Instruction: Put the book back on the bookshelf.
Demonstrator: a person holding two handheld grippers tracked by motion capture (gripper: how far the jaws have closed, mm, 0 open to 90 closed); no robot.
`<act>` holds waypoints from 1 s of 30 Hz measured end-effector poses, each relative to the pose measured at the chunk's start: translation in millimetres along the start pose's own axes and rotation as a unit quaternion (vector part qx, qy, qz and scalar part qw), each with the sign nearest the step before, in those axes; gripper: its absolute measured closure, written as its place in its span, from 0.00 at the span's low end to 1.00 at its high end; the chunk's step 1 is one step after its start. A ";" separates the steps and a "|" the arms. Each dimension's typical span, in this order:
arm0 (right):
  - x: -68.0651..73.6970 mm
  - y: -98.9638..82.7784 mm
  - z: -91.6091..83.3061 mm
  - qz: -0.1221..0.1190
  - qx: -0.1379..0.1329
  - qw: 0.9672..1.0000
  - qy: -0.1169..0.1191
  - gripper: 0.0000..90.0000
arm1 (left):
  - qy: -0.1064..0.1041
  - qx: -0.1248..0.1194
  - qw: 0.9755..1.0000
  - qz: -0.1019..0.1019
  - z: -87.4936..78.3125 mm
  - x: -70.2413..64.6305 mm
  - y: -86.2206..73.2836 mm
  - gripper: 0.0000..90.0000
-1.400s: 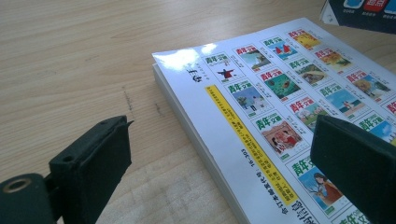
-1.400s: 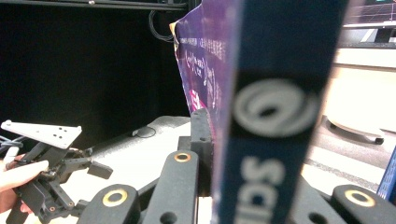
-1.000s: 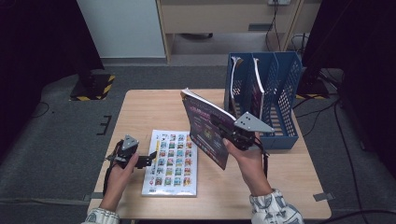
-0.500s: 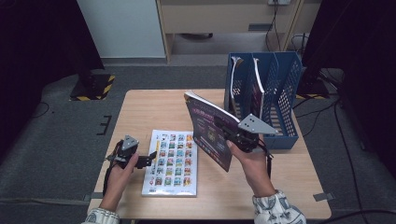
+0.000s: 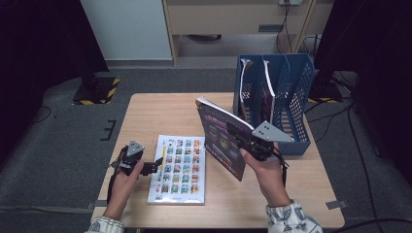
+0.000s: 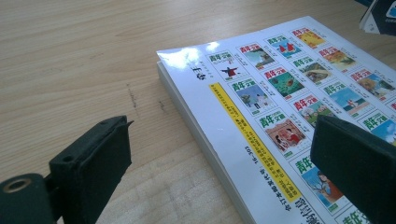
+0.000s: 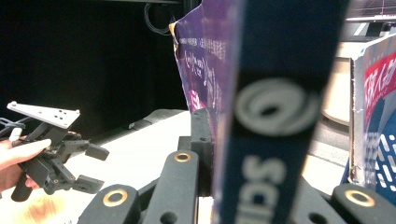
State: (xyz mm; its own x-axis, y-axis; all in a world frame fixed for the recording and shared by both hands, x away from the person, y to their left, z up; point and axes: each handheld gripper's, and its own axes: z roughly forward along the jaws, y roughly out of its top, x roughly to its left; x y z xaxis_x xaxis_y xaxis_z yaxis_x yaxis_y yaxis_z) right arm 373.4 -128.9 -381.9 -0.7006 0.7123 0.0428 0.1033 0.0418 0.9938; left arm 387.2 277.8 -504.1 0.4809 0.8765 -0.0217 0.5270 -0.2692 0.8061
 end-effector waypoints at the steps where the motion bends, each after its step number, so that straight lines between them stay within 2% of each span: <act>1: 0.1 -0.3 -0.6 0.001 0.000 1.000 0.000 0.93 | 0.000 0.000 1.000 0.001 -0.1 0.0 0.1 0.05; 30: -5.6 -2.9 -16.0 -0.005 0.003 1.000 -0.004 0.93 | 0.004 0.005 1.000 0.009 0.6 -1.0 -0.2 0.05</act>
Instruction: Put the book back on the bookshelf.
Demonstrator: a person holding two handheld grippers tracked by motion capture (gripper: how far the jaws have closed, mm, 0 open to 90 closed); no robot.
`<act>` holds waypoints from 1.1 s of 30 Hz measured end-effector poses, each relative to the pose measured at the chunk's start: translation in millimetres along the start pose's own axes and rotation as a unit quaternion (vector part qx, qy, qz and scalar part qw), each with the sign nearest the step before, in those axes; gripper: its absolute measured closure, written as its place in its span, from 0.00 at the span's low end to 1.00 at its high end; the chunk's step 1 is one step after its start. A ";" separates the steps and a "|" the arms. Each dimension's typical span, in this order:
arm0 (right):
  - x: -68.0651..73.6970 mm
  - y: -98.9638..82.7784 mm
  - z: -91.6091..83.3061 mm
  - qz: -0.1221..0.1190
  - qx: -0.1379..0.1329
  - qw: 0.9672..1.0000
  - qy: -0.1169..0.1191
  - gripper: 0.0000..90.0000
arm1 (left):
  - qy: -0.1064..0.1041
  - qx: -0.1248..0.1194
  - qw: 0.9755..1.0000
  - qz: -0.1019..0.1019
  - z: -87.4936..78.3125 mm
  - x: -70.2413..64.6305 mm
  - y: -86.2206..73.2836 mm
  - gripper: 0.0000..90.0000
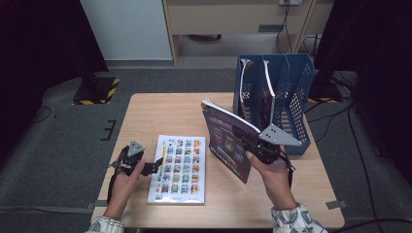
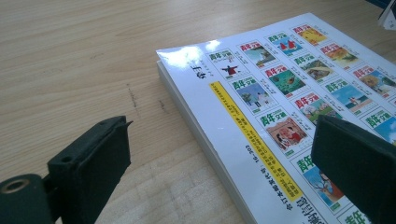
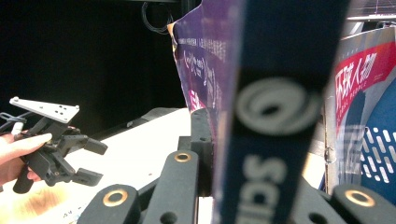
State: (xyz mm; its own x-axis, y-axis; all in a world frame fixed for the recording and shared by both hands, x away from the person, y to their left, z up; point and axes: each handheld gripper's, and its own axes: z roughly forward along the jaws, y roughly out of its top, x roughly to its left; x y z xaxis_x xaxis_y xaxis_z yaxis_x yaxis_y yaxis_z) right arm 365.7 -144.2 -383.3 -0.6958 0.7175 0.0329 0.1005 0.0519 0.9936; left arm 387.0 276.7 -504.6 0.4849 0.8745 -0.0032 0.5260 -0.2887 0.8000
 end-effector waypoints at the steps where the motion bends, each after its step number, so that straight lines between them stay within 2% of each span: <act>1: -0.1 -0.1 -0.5 -0.001 0.001 1.000 -0.001 0.93 | 0.000 0.000 1.000 0.001 -0.1 -0.2 0.0 0.05; 17: -5.3 -1.9 -15.2 0.003 -0.001 1.000 -0.009 0.93 | 0.000 0.001 1.000 0.003 0.4 -1.7 -0.2 0.05; 24: -9.8 -3.6 -31.2 0.004 0.001 1.000 -0.012 0.93 | 0.004 0.000 1.000 0.006 -0.4 -1.6 -0.5 0.05; 33: -23.4 0.2 -62.8 0.014 -0.010 1.000 -0.020 0.93 | 0.010 0.003 1.000 0.011 0.8 -2.6 -0.9 0.05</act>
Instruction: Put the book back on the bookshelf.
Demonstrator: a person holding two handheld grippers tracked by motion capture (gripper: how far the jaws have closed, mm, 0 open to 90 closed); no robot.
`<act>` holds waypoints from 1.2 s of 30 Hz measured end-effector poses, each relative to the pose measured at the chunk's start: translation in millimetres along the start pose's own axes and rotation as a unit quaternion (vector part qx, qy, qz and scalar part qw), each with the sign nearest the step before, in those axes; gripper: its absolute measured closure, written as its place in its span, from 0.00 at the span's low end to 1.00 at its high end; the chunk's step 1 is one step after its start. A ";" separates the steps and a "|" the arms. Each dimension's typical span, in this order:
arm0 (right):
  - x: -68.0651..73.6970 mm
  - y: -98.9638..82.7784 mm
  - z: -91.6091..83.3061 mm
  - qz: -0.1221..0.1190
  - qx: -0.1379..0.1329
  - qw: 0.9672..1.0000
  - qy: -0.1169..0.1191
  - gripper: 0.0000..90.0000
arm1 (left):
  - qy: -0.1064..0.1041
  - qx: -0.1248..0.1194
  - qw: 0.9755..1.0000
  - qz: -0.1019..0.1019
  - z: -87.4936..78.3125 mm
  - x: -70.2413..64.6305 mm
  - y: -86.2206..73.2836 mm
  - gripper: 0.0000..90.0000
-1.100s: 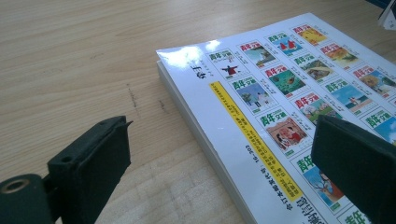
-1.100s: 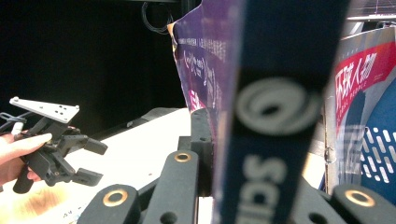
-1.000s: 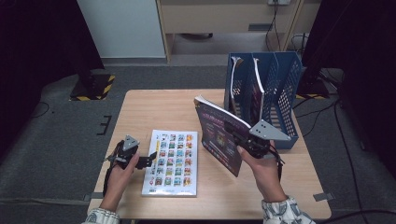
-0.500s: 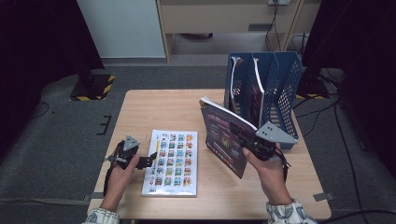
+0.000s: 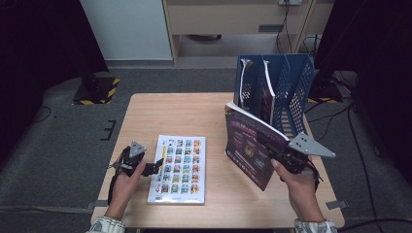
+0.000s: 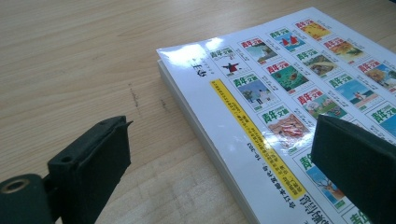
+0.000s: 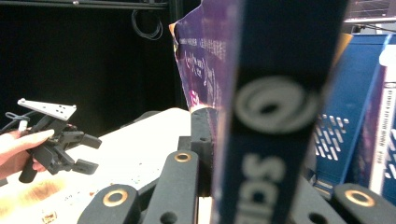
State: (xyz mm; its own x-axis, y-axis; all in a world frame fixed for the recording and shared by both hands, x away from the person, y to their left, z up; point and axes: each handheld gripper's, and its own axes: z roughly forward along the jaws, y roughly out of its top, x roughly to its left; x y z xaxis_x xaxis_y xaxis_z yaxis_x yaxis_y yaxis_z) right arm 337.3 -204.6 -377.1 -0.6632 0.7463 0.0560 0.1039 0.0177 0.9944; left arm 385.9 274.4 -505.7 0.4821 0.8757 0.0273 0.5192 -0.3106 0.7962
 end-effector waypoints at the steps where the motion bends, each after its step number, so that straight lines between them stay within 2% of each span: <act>1: -1.6 0.2 -1.7 0.001 0.000 1.000 -0.001 0.93 | 0.000 0.000 1.000 0.000 0.0 0.1 -0.1 0.05; 7: -7.2 -0.4 -10.2 0.005 0.001 1.000 -0.005 0.93 | 0.000 0.000 1.000 0.000 -0.7 1.0 -0.2 0.05; 13: -8.0 -1.5 -14.5 -0.004 0.013 1.000 -0.006 0.93 | -0.002 -0.005 1.000 -0.002 -1.4 0.7 0.5 0.05; 22: -15.4 1.4 -30.2 0.005 0.012 1.000 -0.007 0.93 | -0.001 -0.006 1.000 -0.002 -1.8 1.0 1.2 0.05; 36: -37.0 13.6 -58.5 0.015 -0.003 0.999 -0.044 0.93 | 0.000 -0.009 1.000 -0.005 -2.3 1.8 1.5 0.05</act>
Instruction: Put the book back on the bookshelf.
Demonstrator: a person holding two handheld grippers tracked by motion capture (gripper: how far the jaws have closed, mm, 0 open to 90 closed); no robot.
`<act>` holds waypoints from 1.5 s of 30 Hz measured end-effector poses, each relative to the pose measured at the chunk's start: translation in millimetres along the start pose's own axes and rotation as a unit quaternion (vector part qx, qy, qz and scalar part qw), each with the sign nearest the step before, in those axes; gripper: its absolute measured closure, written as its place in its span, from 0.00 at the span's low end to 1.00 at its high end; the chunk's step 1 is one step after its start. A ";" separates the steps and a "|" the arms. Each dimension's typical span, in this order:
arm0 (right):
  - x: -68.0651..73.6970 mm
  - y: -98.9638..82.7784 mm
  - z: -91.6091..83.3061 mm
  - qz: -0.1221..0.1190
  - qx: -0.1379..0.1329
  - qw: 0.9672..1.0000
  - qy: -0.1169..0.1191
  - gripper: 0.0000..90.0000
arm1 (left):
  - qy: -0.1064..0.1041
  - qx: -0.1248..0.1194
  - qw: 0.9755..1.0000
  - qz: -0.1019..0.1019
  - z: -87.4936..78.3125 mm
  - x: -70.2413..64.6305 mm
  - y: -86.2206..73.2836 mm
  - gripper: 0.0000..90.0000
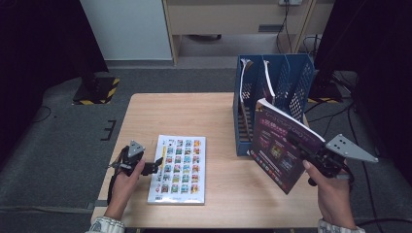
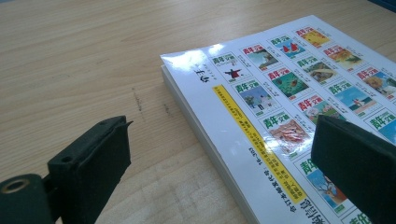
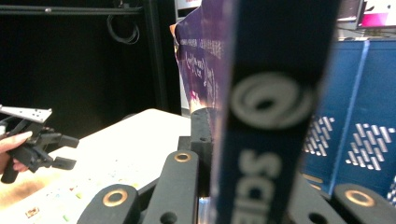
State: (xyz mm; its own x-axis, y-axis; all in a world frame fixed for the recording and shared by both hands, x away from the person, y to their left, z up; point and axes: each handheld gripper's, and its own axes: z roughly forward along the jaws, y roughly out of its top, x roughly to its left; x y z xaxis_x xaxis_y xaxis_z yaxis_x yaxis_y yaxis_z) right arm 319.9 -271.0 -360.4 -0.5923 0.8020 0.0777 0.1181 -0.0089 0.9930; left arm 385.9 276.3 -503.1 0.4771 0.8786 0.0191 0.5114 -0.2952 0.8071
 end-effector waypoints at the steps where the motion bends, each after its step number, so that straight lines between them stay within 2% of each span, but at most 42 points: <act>1: -2.0 1.8 -2.2 0.001 -0.003 1.000 -0.004 0.93 | 0.000 0.000 1.000 0.000 0.1 -0.1 0.0 0.05; 18: -11.6 34.1 -17.1 -0.002 -0.030 0.999 -0.022 0.93 | 0.004 0.008 1.000 0.007 0.5 -0.6 -1.2 0.05; 25: -22.6 48.3 -12.3 -0.005 -0.018 0.999 -0.043 0.93 | 0.003 0.007 1.000 0.008 0.3 -1.1 -1.1 0.05; 37: -37.1 55.6 -13.1 -0.011 -0.002 0.997 -0.078 0.93 | 0.002 0.007 1.000 0.010 0.3 -2.0 -0.9 0.05; 45: -45.9 60.6 3.7 -0.023 0.017 0.993 -0.113 0.93 | 0.002 0.006 1.000 0.009 0.3 -1.7 -1.2 0.05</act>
State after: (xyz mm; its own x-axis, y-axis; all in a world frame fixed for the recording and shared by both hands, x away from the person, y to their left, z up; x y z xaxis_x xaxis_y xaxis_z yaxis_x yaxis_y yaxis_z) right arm 357.2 -306.1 -304.1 -0.4042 0.9147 0.0069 0.1241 0.0473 0.9911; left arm 384.7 275.0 -504.3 0.4830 0.8749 0.0357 0.5118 -0.3151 0.7992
